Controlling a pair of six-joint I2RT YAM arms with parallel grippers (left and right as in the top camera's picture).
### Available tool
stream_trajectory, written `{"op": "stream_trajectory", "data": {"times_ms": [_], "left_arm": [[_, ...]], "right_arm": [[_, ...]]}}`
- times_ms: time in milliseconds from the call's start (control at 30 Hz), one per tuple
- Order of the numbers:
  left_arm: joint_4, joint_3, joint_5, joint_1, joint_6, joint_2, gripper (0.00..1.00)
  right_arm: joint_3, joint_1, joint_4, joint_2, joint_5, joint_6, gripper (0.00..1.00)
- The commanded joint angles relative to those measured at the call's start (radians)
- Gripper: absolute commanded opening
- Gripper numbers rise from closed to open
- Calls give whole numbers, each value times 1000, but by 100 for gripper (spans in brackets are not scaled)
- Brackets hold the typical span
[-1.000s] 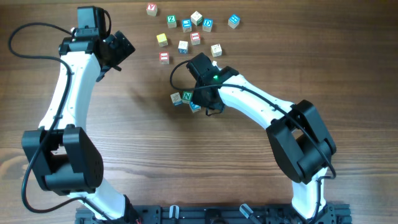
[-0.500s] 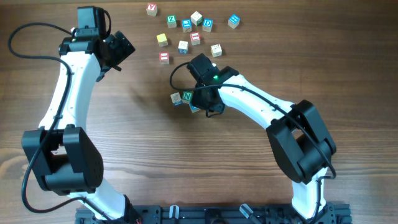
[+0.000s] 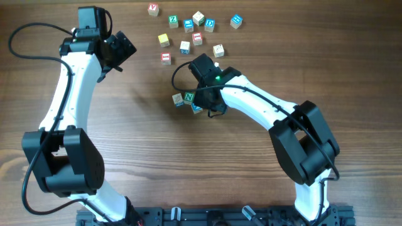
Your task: Form a circle
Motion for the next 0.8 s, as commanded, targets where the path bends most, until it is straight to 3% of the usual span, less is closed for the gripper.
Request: {"op": "stream_trajectory", "data": {"times_ms": [0, 767], "left_arm": [[3, 9, -10, 1, 15, -6, 100], [3, 9, -10, 1, 15, -6, 100]], "right_arm": [[-5, -2, 6, 17, -6, 5, 9], [-5, -2, -12, 17, -88, 5, 9]]}}
